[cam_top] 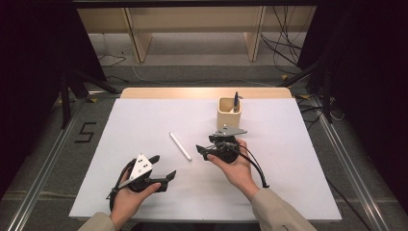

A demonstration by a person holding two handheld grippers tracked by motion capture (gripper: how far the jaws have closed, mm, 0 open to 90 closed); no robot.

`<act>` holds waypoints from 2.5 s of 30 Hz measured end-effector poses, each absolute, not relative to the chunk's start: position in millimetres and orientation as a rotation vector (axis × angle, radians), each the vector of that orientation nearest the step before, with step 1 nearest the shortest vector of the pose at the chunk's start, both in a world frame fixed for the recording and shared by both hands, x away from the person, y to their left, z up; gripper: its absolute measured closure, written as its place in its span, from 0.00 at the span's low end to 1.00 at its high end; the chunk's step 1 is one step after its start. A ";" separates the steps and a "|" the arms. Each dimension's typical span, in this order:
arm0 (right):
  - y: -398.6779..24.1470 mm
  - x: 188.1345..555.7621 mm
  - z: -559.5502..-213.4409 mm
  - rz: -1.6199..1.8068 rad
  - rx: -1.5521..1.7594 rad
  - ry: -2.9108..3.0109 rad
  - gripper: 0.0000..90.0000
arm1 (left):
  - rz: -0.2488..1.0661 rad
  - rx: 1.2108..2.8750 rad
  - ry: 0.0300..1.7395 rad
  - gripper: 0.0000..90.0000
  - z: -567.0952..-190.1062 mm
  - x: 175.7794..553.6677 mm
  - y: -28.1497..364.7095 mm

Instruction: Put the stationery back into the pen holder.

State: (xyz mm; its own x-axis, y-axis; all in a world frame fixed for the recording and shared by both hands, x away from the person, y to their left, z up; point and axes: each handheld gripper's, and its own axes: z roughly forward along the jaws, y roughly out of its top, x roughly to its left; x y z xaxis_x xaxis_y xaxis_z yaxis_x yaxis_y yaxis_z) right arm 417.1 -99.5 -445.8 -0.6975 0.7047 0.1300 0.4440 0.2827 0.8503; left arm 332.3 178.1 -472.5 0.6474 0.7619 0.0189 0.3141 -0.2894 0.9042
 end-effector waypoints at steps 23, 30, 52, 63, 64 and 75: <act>-64.3 421.8 -463.4 1.347 1.025 2.330 0.51 | 0.563 1.879 0.855 0.21 -473.3 332.5 177.9; -52.4 424.5 -472.6 1.314 1.030 2.337 0.54 | 0.562 1.877 0.858 0.21 -473.5 332.3 177.6; -26.0 427.1 -489.6 1.246 1.077 2.308 0.62 | 0.562 1.880 0.860 0.21 -473.6 332.5 178.6; -24.2 429.7 -493.3 1.215 1.080 2.309 0.66 | 0.560 1.880 0.862 0.21 -473.8 332.4 178.2; -24.0 430.0 -493.5 1.213 1.089 2.313 0.67 | 0.560 1.881 0.861 0.21 -473.8 332.5 178.4; -19.3 435.9 -497.8 1.174 1.077 2.338 0.70 | 0.561 1.878 0.863 0.22 -473.9 332.8 178.8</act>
State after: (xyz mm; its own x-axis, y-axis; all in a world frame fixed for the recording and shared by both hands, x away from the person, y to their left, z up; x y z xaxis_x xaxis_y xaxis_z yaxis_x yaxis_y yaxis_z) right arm 435.9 -19.3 -497.8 -0.6688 0.7415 0.0544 0.4863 0.3810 0.7864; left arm 332.8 178.8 -473.9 0.6441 0.7648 0.0143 0.3243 -0.2900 0.9004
